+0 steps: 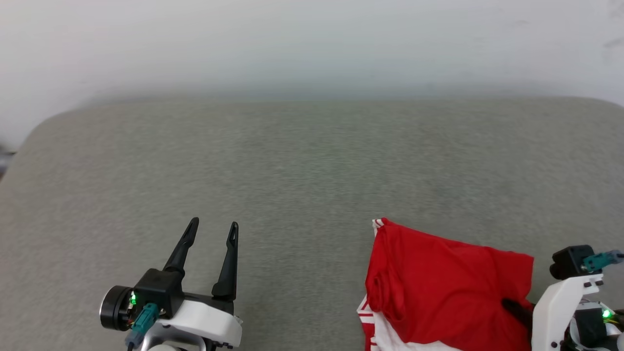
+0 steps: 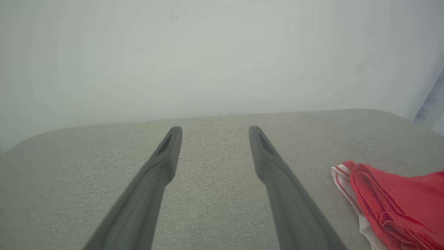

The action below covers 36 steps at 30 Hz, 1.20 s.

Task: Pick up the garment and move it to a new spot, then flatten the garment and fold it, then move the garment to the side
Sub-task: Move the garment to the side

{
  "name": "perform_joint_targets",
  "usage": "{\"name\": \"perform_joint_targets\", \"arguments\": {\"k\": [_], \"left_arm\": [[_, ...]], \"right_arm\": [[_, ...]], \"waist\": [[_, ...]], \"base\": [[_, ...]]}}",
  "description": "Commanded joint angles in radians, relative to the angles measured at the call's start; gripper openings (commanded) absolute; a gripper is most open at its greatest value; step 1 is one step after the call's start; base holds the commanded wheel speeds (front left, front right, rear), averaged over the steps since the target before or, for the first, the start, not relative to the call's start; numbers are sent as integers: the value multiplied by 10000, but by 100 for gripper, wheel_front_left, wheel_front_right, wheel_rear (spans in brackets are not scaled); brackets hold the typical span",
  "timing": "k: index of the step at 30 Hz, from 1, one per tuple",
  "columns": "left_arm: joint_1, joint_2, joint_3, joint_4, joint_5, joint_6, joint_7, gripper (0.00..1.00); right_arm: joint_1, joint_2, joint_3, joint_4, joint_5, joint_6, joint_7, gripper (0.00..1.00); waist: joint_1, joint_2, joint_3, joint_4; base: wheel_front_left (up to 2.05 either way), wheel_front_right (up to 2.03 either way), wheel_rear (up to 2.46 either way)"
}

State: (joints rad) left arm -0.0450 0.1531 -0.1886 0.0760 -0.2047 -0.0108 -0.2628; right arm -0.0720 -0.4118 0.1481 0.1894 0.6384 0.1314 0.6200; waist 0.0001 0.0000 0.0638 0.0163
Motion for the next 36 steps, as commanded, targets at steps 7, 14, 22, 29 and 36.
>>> {"name": "perform_joint_targets", "arguments": {"k": [7, 14, 22, 29, 36], "left_arm": [[-405, 65, -137, -74, 193, -116, -23, 100], [-934, 130, -279, -298, 322, -233, -14, 100], [-1927, 316, -472, -745, 548, -374, 174, 100], [-2930, 532, -668, -1178, 720, -579, 357, 100], [-3749, 568, -945, -1292, 858, -698, 402, 100]], "right_arm": [[-356, -61, -389, -136, -316, -11, 85, 0], [-1638, -152, -713, 315, -827, -13, -138, 0], [-3400, -716, -1938, 1391, -1468, -13, -829, 0], [-4591, -1463, -3449, 2776, -1968, -13, -1245, 0], [-5468, -1696, -4658, 3830, -2622, -13, -1779, 0]], "waist": [[-1, 0, 503, -2131], [-1, 0, 1395, -3032], [-1, 0, 2823, -3014], [-1, 0, 4043, -2598], [-1, 0, 4972, -2220]], "base": [[0, 0, 0], [0, 0, 0], [0, 0, 0], [0, 0, 0], [0, 0, 0]]}}
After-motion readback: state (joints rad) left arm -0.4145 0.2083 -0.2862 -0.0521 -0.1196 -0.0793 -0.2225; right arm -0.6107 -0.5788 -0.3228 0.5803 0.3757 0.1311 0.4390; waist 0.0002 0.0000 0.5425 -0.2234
